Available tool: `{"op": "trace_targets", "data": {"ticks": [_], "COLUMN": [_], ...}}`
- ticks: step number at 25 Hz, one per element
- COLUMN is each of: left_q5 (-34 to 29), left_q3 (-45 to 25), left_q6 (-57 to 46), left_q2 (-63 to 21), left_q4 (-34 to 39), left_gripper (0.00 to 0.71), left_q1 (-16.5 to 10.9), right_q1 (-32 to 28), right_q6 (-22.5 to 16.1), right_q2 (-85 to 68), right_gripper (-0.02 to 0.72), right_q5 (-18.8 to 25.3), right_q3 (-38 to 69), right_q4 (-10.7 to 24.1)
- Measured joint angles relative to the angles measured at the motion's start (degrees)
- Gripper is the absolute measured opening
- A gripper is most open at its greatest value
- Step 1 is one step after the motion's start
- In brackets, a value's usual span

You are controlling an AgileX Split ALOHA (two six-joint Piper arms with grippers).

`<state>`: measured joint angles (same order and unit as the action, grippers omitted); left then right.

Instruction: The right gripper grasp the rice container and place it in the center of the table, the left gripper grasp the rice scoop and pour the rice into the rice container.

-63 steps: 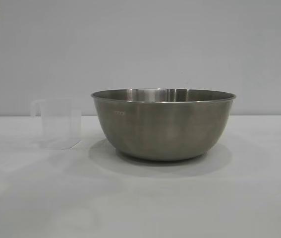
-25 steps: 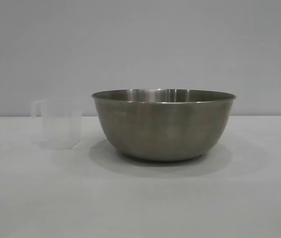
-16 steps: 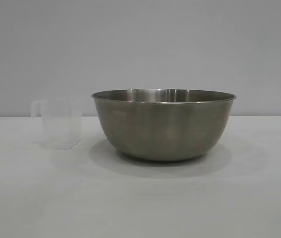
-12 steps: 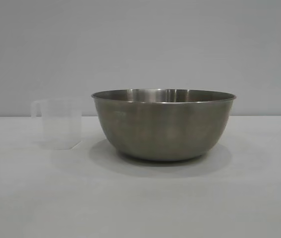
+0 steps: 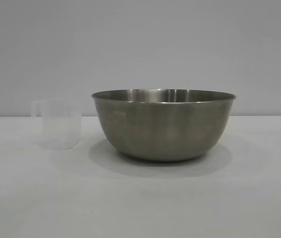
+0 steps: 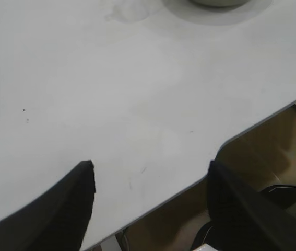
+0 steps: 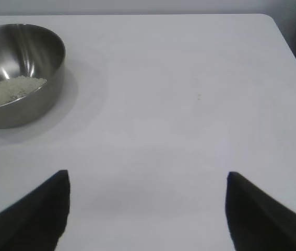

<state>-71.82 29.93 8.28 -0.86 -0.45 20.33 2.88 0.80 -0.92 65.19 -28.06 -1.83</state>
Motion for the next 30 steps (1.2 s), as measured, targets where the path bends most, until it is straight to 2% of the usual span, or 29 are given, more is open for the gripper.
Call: {"op": "trace_targets", "data": {"ticks": [12,30], "left_q5": [7.4,8.1], "left_q3": [-2.4,-2.5], "left_q6": [-4.8,-5.8], "left_q2": [0.0,0.0], "left_q4": [0.1,0.1], "left_gripper": [0.418,0.418], "left_q1": [0.0,0.0], "right_q1": [0.0,0.0], "right_q6": [0.0,0.0], "right_q2": [0.0,0.0], "right_gripper": [0.524,0.524], "right_q5": [0.0,0.0], "right_q3": [0.0,0.0], "right_q4": [0.0,0.0]}}
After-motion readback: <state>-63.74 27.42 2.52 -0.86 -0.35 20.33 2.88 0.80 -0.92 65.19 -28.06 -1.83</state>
